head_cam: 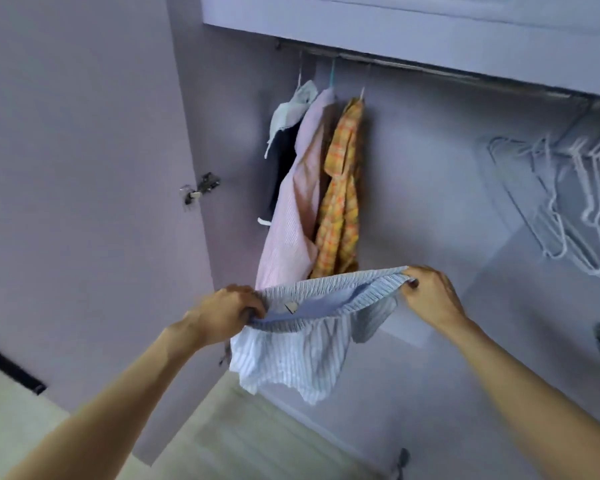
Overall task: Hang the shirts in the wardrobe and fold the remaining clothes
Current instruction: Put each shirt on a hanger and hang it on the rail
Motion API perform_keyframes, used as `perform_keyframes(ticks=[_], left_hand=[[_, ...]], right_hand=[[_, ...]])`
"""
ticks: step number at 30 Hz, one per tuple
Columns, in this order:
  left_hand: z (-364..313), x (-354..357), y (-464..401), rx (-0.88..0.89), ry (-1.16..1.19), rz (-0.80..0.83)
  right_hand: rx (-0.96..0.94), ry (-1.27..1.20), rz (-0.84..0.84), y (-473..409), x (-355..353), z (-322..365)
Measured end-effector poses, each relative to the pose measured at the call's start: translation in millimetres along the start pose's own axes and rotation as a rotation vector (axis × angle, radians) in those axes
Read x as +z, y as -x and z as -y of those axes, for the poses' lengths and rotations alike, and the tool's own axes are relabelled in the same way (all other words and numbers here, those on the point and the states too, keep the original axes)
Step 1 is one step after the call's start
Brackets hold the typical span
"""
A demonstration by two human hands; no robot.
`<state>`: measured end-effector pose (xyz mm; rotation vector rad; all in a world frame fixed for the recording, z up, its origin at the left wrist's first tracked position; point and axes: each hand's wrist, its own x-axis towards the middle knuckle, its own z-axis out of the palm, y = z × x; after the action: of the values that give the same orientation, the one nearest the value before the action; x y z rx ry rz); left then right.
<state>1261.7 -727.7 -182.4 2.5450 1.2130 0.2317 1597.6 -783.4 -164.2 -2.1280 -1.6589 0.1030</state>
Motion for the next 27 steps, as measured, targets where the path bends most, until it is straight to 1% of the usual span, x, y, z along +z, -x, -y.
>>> perform_keyframes(ticks=[3, 5, 7, 8, 9, 10, 12, 14, 16, 18, 20, 24, 27], left_hand=[[-17.3, -9.2, -39.6, 0.106, -0.016, 0.045], [-27.9, -15.0, -61.7, 0.186, -0.031, 0.1], [-35.8, -21.7, -80.1, 0.246, -0.041, 0.11], [-42.0, -24.4, -92.6, 0.282, -0.03, 0.074], [-46.5, -26.0, -100.9, 0.302, 0.025, 0.022], [-52.1, -27.3, -109.3, 0.31, 0.134, -0.036], [-68.0, -28.9, -125.8, 0.258, 0.38, -0.139], [-85.0, -30.0, -142.5, 0.18, 0.536, -0.212], [-101.1, -33.5, -157.4, 0.163, 0.598, -0.231], [-114.4, -36.5, -171.3, 0.217, 0.587, -0.216], [-125.5, -39.0, -183.8, 0.272, 0.54, -0.203], [-140.4, -39.5, -199.5, 0.428, 0.496, -0.226], [-139.3, -42.7, -205.6, 0.465, 0.427, -0.211]], right_hand=[[0.183, -0.015, -0.094, -4.6, -17.9, -21.6], [0.265, -0.025, -0.116, -7.2, -32.4, -33.8], [0.29, -0.025, -0.088, -6.6, -48.5, -45.3], [0.294, -0.003, -0.058, -5.0, -59.0, -51.9], [0.291, 0.029, -0.016, -3.0, -66.4, -56.8], [0.292, 0.069, 0.017, -1.7, -73.4, -61.7], [0.315, 0.133, 0.034, -1.1, -85.3, -71.4], [0.341, 0.119, -0.024, -2.8, -95.3, -79.8], [0.353, 0.054, -0.163, -6.3, -102.7, -86.4], [0.376, 0.071, -0.308, -13.3, -106.7, -90.2], [0.417, 0.153, -0.375, -25.5, -108.6, -92.5], [0.523, 0.369, -0.321, -53.4, -107.1, -95.9], [0.598, 0.348, -0.313, -72.8, -107.7, -98.3]])
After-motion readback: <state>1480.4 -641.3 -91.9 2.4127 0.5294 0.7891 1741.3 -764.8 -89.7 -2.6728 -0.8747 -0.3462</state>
